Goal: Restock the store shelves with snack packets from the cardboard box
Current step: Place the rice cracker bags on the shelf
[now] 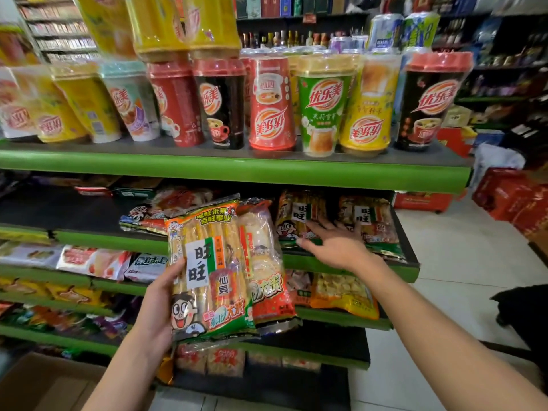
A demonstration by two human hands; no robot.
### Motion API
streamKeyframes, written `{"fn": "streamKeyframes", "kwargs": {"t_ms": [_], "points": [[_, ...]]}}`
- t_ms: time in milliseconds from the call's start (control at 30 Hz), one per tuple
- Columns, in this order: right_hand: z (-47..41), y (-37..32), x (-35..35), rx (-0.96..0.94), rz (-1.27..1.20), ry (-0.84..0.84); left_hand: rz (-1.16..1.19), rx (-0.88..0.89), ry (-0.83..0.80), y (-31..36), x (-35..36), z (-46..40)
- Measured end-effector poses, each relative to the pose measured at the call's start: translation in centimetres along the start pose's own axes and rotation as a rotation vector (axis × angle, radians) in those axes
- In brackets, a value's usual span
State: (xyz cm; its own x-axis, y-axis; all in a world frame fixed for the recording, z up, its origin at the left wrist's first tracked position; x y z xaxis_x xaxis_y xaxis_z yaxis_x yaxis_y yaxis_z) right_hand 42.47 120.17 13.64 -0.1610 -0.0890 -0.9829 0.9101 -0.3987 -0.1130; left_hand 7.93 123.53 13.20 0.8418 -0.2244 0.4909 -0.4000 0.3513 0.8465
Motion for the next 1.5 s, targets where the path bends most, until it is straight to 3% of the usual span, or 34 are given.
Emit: {"fn": "streamKeyframes", "kwargs": {"t_ms": [167,267,433,533,633,733,867,933,1033,1267,1500], "points": [[1.2,-0.1,-0.5,-0.029,-0.02,0.065,-0.004,-0.012,-0.032,-0.2,-0.3,-0.2],[1.2,1.3,-2.2,0.045,-0.075,0.189,-0.001,-0.033,-0.044,0.2,-0.2,-0.5],[1.6,5.2,-1.2,0.1,0.062,0.107,0.002,-0.033,-0.036,0.6,-0.2,-1.0],[1.9,5.6,-1.4,0.089,-0.01,0.118,0.001,-0.056,-0.038,0.6,0.0,-1.1],[3.4,3.5,-3.0,0.057,-0.209,0.333,0.0,-0.084,-0.05,0.5,0.1,-1.4],[6.7,-2.3,-4.6,-0.125,-0.479,0.563,-0.009,-0.084,-0.073,0.4,0.4,-1.7],[10.1,-10.1,-3.8,-0.244,-0.712,0.296,-0.046,-0.062,-0.111,0.7,1.4,-1.7],[10.6,-12.5,-2.1,-0.22,-0.811,0.083,-0.07,-0.05,-0.134,1.0,2.2,-1.5],[10.8,-14.5,0.7,-0.14,-1.187,-0.163,-0.103,-0.05,-0.16,1.1,3.2,-1.4],[10.9,-12.9,1.6,-0.025,-1.564,-0.072,-0.198,0.003,-0.221,1.4,3.7,-1.0],[10.6,-8.5,2.0,0.074,-1.549,-0.02,-0.29,0.087,-0.109,2.2,0.6,-3.0]]}}
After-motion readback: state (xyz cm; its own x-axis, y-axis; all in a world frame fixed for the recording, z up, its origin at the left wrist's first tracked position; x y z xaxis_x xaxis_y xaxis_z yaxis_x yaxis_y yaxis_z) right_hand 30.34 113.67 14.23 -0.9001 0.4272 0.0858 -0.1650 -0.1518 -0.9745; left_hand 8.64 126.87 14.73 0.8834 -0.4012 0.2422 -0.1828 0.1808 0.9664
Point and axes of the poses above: each hand's wrist, its own z-axis away from the middle knuckle, its own x-axis out of the palm, y = z × x, the point moved 4 cm from there along -z, towards the middle knuckle, and after that the axes turned 3 degrees about x, right-handed, at the moved point
